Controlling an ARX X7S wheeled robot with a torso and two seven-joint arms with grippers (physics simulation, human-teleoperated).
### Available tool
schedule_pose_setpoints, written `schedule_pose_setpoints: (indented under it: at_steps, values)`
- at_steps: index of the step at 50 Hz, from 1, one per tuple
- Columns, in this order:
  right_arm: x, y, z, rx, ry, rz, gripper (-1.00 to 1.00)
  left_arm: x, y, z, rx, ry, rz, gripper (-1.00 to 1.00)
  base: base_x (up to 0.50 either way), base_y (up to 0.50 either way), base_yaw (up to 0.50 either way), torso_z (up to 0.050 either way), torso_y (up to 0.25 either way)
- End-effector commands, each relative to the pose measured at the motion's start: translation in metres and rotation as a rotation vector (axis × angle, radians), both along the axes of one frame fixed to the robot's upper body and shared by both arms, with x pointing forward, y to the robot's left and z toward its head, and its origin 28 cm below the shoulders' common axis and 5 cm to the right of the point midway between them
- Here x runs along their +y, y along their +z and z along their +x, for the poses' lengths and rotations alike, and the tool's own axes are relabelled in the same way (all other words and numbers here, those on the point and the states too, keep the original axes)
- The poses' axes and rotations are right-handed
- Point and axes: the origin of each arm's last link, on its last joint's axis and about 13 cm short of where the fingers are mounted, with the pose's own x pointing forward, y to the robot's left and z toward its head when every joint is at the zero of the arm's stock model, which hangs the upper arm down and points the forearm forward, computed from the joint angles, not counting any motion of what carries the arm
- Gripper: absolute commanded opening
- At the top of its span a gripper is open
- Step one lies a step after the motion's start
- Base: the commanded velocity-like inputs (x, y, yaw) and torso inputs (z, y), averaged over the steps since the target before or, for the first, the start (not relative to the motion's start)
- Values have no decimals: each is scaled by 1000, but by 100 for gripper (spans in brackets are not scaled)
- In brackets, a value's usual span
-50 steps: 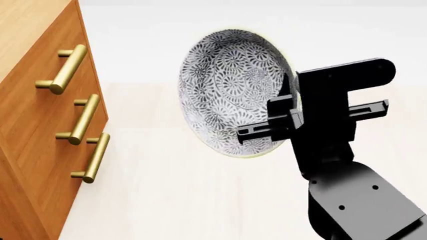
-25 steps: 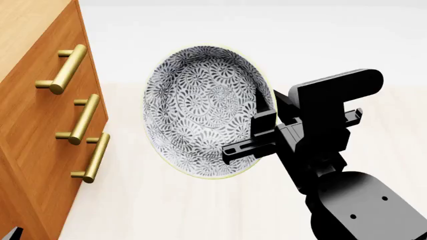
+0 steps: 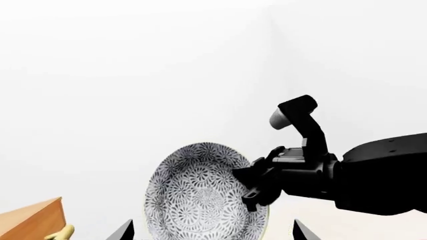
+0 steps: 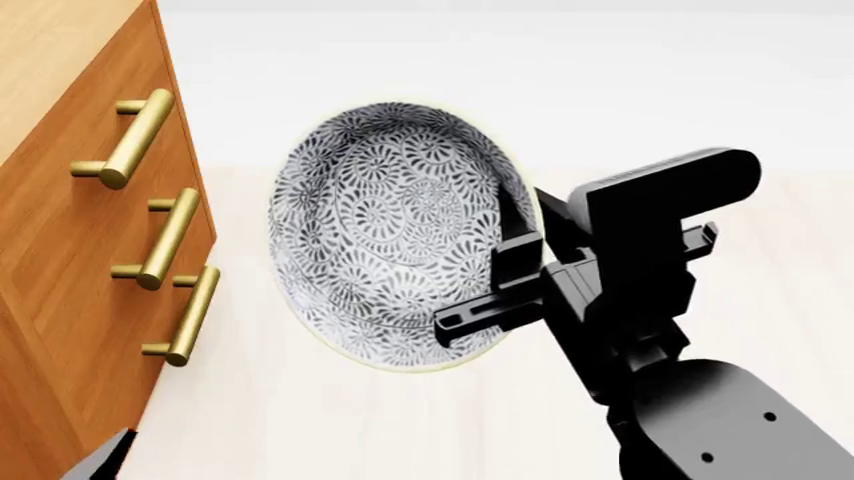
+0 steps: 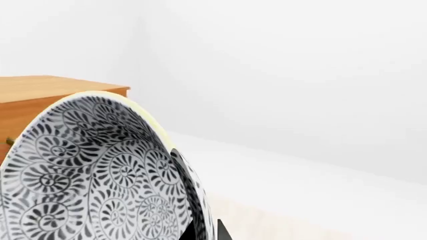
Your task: Put the bowl on top of the cabinet.
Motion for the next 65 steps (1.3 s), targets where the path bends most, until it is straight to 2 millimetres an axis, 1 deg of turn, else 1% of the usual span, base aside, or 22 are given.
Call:
schedule_pose_setpoints:
  at_steps: [1,2,7,8,9,10,11,12,13,14,15,16,18,20,21,23,24,40,46,59,64,65]
  values:
    - [3,10,-5,-44,8,-20,-100,-10,8,26,59,-73,21,100,0,0,0,0,0]
    - [3,11,-6,-45,8,-21,-100,-10,9,29,73,-43,29,100,0,0,0,0,0]
    - [3,12,-11,-56,16,-24,-100,-12,21,46,67,-48,18,100,0,0,0,0,0]
    - [2,12,-12,-57,16,-24,-100,-24,36,45,-158,-211,32,100,0,0,0,0,0]
    - [2,12,-12,-58,15,-27,-100,-16,28,51,28,-105,-5,100,0,0,0,0,0]
    - [2,12,-12,-59,15,-27,-100,-26,39,49,-129,-246,43,100,0,0,0,0,0]
    - [2,12,-13,-59,17,-26,-100,-17,41,58,-141,-221,141,100,0,0,0,0,10]
    - [2,12,-13,-60,17,-26,-100,-8,48,62,-205,-229,196,100,0,0,0,0,0]
    - [2,12,-14,-60,16,-25,-100,3,67,73,-272,-120,179,100,0,0,0,0,0]
    - [2,12,-14,-60,16,-25,-100,2,96,80,-341,-13,79,100,0,0,0,0,0]
    - [2,12,-14,-61,17,-24,-100,5,128,83,-414,114,-26,100,0,0,0,0,0]
    - [2,12,-15,-62,18,-26,-100,5,152,78,-475,174,-120,100,0,0,0,0,0]
    - [1,12,-16,-64,18,-24,-100,1,144,65,-346,209,-208,100,0,0,0,0,0]
    - [1,11,-16,-64,17,-23,-100,-1,133,49,-188,255,-236,100,0,0,0,0,0]
    - [0,11,-17,-63,17,-23,-100,0,129,41,-100,206,-201,100,0,0,0,0,0]
    - [0,10,-18,-64,17,-23,-100,5,121,23,82,25,-46,100,0,0,0,0,0]
    - [0,10,-18,-64,17,-23,-100,6,119,19,126,-17,-11,100,0,0,0,0,0]
    - [-2,8,-16,-60,14,-20,-100,6,116,20,124,-13,-10,100,0,0,0,0,1]
    - [-2,9,-18,-62,14,-23,-100,9,120,21,122,-6,-20,100,0,0,0,0,0]
    - [-2,8,-19,-64,14,-31,-100,10,115,45,178,5,-24,100,0,0,0,0,0]
    - [-1,8,-20,-65,17,-31,-100,9,123,53,197,2,-18,100,0,0,0,0,0]
    - [-1,8,-21,-67,19,-34,-100,8,124,58,232,-18,-13,100,0,0,0,0,0]
